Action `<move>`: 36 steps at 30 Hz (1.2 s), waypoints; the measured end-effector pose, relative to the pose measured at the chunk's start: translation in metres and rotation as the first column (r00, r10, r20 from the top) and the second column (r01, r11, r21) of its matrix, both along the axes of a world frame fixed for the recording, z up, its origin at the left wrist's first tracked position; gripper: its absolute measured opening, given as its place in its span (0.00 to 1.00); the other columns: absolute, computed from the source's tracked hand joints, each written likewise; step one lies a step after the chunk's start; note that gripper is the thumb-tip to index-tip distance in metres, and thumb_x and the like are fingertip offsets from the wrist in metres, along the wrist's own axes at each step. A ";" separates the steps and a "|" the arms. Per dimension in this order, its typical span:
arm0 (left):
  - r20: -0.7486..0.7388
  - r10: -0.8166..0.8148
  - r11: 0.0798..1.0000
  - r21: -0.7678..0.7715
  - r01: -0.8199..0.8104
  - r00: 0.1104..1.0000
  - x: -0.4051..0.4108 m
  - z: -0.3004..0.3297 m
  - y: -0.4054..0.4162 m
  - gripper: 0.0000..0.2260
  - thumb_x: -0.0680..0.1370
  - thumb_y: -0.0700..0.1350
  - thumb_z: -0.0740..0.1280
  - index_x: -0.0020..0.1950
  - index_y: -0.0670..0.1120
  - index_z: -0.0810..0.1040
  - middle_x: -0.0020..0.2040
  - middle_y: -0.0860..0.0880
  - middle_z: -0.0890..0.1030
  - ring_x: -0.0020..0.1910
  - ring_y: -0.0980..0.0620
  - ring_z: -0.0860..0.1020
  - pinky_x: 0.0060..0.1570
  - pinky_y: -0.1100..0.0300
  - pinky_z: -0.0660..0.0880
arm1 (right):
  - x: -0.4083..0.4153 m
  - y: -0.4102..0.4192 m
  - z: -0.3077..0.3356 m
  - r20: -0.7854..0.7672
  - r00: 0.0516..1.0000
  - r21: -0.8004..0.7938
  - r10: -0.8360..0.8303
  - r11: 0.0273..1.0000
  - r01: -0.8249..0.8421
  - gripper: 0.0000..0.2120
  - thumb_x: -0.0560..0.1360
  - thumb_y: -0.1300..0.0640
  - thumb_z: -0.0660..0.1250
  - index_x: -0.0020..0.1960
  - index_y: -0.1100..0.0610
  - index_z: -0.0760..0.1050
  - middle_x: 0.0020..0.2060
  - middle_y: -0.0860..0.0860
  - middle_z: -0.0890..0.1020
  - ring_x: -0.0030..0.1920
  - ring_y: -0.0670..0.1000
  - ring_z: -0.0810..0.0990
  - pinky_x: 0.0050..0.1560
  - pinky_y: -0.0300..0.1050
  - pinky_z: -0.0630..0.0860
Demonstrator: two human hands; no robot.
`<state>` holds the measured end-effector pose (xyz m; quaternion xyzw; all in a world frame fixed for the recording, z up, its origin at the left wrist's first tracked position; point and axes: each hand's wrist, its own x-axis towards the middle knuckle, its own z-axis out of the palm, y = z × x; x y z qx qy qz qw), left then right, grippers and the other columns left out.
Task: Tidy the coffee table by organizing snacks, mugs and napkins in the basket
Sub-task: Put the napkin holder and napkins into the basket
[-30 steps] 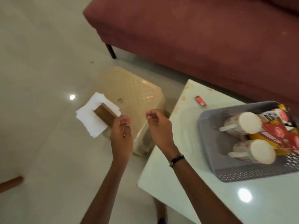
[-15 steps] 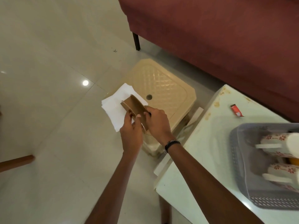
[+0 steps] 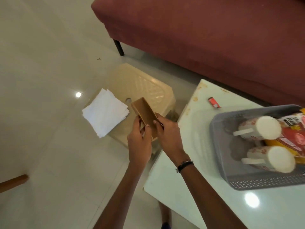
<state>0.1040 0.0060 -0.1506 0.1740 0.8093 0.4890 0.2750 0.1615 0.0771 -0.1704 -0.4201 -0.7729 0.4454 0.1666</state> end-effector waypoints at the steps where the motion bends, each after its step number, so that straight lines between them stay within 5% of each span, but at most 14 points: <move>1: -0.017 -0.036 0.999 -0.002 0.036 0.999 0.013 0.003 0.006 0.19 0.79 0.41 0.60 0.70 0.50 0.68 0.51 0.68 0.74 0.53 0.54 0.80 0.56 0.47 0.78 | 0.017 0.005 0.001 0.006 1.000 0.011 -0.024 1.000 0.024 0.14 0.80 0.60 0.58 0.63 0.54 0.76 0.43 0.51 0.83 0.39 0.51 0.80 0.42 0.44 0.78; 5: -0.040 -0.192 0.981 0.013 0.193 0.981 0.071 0.007 0.032 0.19 0.77 0.44 0.59 0.68 0.48 0.69 0.57 0.55 0.80 0.53 0.51 0.81 0.56 0.48 0.78 | 0.088 0.024 0.008 0.029 0.991 0.044 -0.127 0.991 0.126 0.14 0.80 0.59 0.58 0.62 0.54 0.76 0.42 0.53 0.85 0.39 0.52 0.81 0.42 0.47 0.80; 10: 0.013 -0.352 0.936 -0.002 0.352 0.936 0.152 0.014 0.064 0.19 0.79 0.44 0.60 0.70 0.48 0.67 0.63 0.52 0.77 0.58 0.48 0.80 0.59 0.52 0.76 | 0.179 0.047 0.011 0.053 0.964 0.117 -0.261 0.960 0.253 0.12 0.79 0.61 0.61 0.60 0.58 0.77 0.43 0.55 0.85 0.39 0.53 0.82 0.41 0.47 0.80; 13: -0.001 -0.434 0.899 -0.055 0.434 0.901 0.188 0.011 0.080 0.16 0.80 0.46 0.60 0.68 0.48 0.69 0.55 0.59 0.77 0.52 0.60 0.78 0.52 0.69 0.74 | 0.222 0.056 0.003 0.063 0.946 0.107 -0.319 0.944 0.311 0.12 0.78 0.62 0.63 0.60 0.59 0.77 0.43 0.56 0.85 0.39 0.55 0.82 0.40 0.50 0.80; 16: -0.072 -0.481 0.870 -0.162 0.466 0.874 0.202 0.011 0.088 0.14 0.80 0.48 0.60 0.65 0.46 0.71 0.52 0.52 0.81 0.47 0.59 0.79 0.46 0.74 0.73 | 0.237 0.060 -0.003 0.038 0.950 0.080 -0.309 0.949 0.306 0.11 0.78 0.63 0.62 0.58 0.60 0.78 0.42 0.56 0.85 0.38 0.54 0.82 0.40 0.55 0.80; 21: -0.082 -0.473 0.879 -0.109 0.463 0.878 0.208 0.017 0.092 0.16 0.79 0.46 0.61 0.67 0.48 0.69 0.51 0.63 0.74 0.44 0.69 0.73 0.39 0.85 0.67 | 0.247 0.066 0.003 0.032 0.955 0.212 -0.295 0.936 0.282 0.12 0.79 0.62 0.62 0.60 0.59 0.77 0.42 0.54 0.85 0.37 0.51 0.81 0.38 0.42 0.78; 27: 0.069 -0.512 0.832 -0.205 0.515 0.856 0.220 -0.006 0.100 0.13 0.78 0.43 0.61 0.63 0.46 0.72 0.53 0.48 0.82 0.47 0.50 0.82 0.53 0.51 0.80 | 0.260 0.065 -0.023 0.176 0.937 0.075 -0.303 0.953 0.294 0.13 0.79 0.63 0.60 0.61 0.61 0.76 0.43 0.58 0.84 0.38 0.53 0.78 0.43 0.47 0.77; 31: 0.111 -0.506 0.805 -0.295 0.514 0.855 0.218 -0.027 0.100 0.17 0.73 0.50 0.58 0.58 0.45 0.74 0.51 0.43 0.83 0.47 0.43 0.81 0.49 0.45 0.80 | 0.259 0.063 -0.047 0.274 0.919 -0.030 -0.285 0.952 0.304 0.11 0.79 0.62 0.58 0.54 0.65 0.77 0.42 0.62 0.84 0.41 0.60 0.81 0.44 0.52 0.79; 36: 0.165 -0.499 0.791 -0.315 0.525 0.851 0.217 -0.045 0.102 0.11 0.77 0.42 0.60 0.59 0.45 0.73 0.55 0.43 0.82 0.52 0.42 0.81 0.52 0.43 0.79 | 0.257 0.057 -0.053 0.284 0.913 -0.034 -0.292 0.949 0.314 0.11 0.79 0.62 0.60 0.56 0.65 0.77 0.43 0.61 0.84 0.42 0.60 0.83 0.44 0.51 0.81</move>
